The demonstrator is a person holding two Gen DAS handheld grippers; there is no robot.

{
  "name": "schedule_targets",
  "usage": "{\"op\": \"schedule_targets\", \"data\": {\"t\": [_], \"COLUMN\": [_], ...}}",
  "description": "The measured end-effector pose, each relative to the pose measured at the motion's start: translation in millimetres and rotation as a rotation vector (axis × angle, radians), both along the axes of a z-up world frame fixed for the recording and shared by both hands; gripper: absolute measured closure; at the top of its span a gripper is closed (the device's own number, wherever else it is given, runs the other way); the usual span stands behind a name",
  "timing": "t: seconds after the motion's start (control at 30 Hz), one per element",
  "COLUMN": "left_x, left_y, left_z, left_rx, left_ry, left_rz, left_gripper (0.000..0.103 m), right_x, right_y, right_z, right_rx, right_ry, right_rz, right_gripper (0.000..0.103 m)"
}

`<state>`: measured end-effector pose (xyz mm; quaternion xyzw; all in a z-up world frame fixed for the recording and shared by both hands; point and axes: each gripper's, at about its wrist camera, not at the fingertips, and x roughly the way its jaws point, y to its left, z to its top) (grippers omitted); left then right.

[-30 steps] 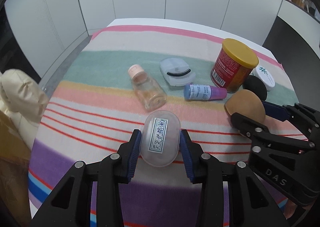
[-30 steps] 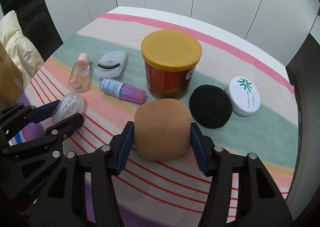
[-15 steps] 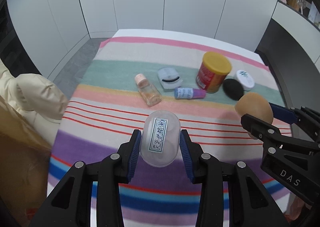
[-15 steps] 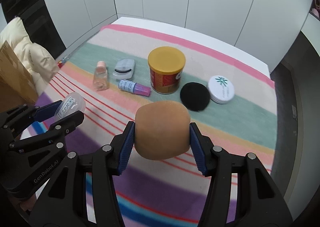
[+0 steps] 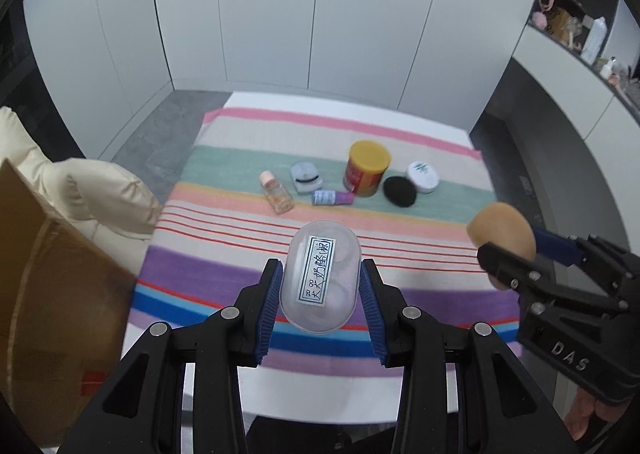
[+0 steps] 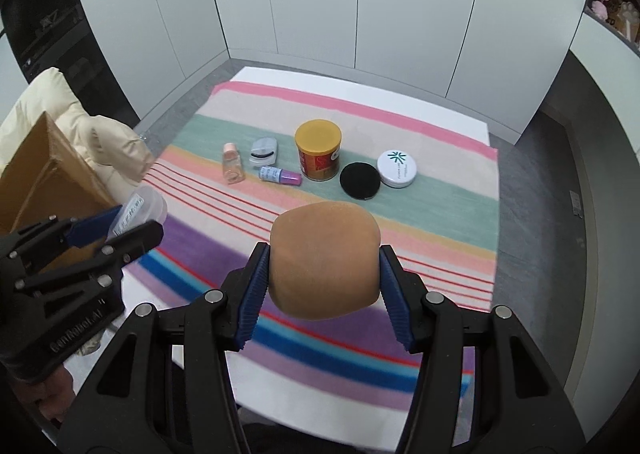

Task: Organize objects
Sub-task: 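Lift the clear oval case with the left tool while the right tool lifts the tan sponge toward the box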

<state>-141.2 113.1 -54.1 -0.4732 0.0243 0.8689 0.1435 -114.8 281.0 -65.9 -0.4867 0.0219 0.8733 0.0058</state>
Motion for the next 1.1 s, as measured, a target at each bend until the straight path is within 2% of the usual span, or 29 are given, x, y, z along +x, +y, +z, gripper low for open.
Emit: {"op": "schedule_targets", "data": {"t": [0.13,0.23,0.5,0.6,0.7,0.87,1.1], "left_x": [22.6,36.7,47.1,44.6,44.2,41.5,39.0], "left_y": [-7.3,-9.9,-9.7,-15.3,-16.0,-25.4,-38.9], "left_z": [29.2,40.0,47.3,50.6,52.4,44.5,41.1], "left_rx": [0.014,0.022,0.05,0.102,0.081,0.074,0.054], "left_ry": [0.038,0.06,0.09,0.07,0.097,0.089,0.11], "left_rz": [-0.009,-0.02,-0.048,-0.044,-0.05,-0.03,-0.011], "left_gripper": [0.063,0.063,0.063,0.063,0.063,0.063,0.063], "right_x": [25.0,40.7,54.1,51.4,49.2,44.8,33.2], "right_y": [-3.6,-5.4,-5.9,-3.1,1.4,3.5,-11.7], "right_z": [21.9,31.8,34.7,35.1,40.4,37.5,38.8], "right_rx": [0.014,0.006,-0.021,-0.039,-0.062,-0.086,-0.076], "right_ry": [0.0,0.011,0.051,0.044,0.061,0.057,0.076], "right_rz": [0.006,0.017,0.004,-0.008,-0.023,-0.05,-0.025], "right_gripper": [0.047,0.047,0.047,0.047,0.047,0.047,0.047]}}
